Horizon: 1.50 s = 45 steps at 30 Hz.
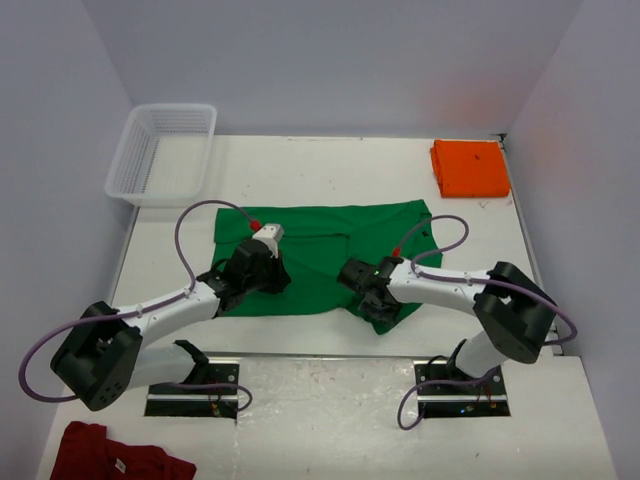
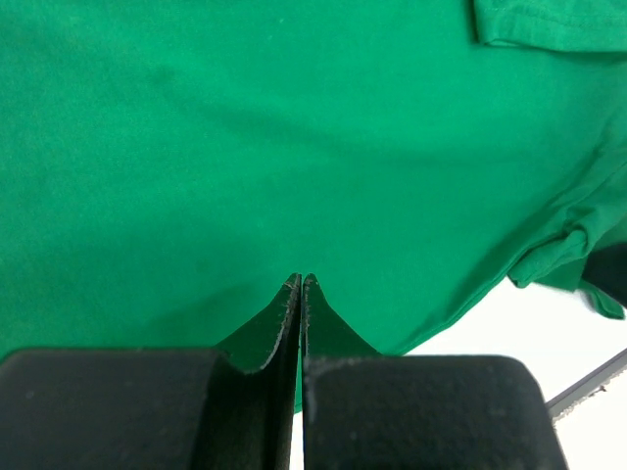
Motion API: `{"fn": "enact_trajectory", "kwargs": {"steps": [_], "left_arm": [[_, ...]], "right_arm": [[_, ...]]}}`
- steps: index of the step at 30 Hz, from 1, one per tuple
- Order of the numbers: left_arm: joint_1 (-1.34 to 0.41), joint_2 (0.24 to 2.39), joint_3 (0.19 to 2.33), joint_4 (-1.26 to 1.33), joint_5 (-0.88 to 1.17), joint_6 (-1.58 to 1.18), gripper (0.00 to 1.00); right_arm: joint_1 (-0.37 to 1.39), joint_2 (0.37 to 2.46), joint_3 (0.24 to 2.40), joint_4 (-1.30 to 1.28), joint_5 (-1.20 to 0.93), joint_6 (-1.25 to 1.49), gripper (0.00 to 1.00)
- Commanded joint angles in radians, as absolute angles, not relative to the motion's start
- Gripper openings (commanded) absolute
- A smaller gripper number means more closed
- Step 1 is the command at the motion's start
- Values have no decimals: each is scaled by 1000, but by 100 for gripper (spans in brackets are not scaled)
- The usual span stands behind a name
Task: Fold and stack the t-shirts
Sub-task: Grap the side of the flattened tshirt closest away from the robot with both arms
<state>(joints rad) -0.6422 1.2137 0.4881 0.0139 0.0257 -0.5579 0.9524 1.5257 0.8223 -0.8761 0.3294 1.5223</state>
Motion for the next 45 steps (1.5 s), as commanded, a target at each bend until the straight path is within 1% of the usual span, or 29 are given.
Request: {"fn": "enact_trajectory", "kwargs": {"steps": [1,3,7,15,21,25,30,34,45], "left_arm": [[-646,1216,476,63,11,-561,0],[-644,1218,474,63,9,-561,0],[-644,1226,472,64,9,-561,0],[-646,1236,462,81,14,-561,0],[-644,1238,459,83,20,-563,0],[-644,1227,454,78,17,-561,0],[-646,1221,443,80,15,-568,0],[-644,1218,440,78,17,-568,0],[-646,1204,439,74,20,-571,0]], "right_arm": [[937,1603,886,-756,425,1425,46],[934,1624,922,-756,449,1385,46],[931,1632,1008,-854,523,1396,45],[949,1514,931,-946,546,1479,45],[1022,1485,922,-1014,545,1545,46],[1057,1470,864,-983,503,1577,45],[1100,1466,831,-1014,477,1660,45],[1104,1463,793,-931,443,1635,45],[1103,1560,790,-808,382,1586,44]]}}
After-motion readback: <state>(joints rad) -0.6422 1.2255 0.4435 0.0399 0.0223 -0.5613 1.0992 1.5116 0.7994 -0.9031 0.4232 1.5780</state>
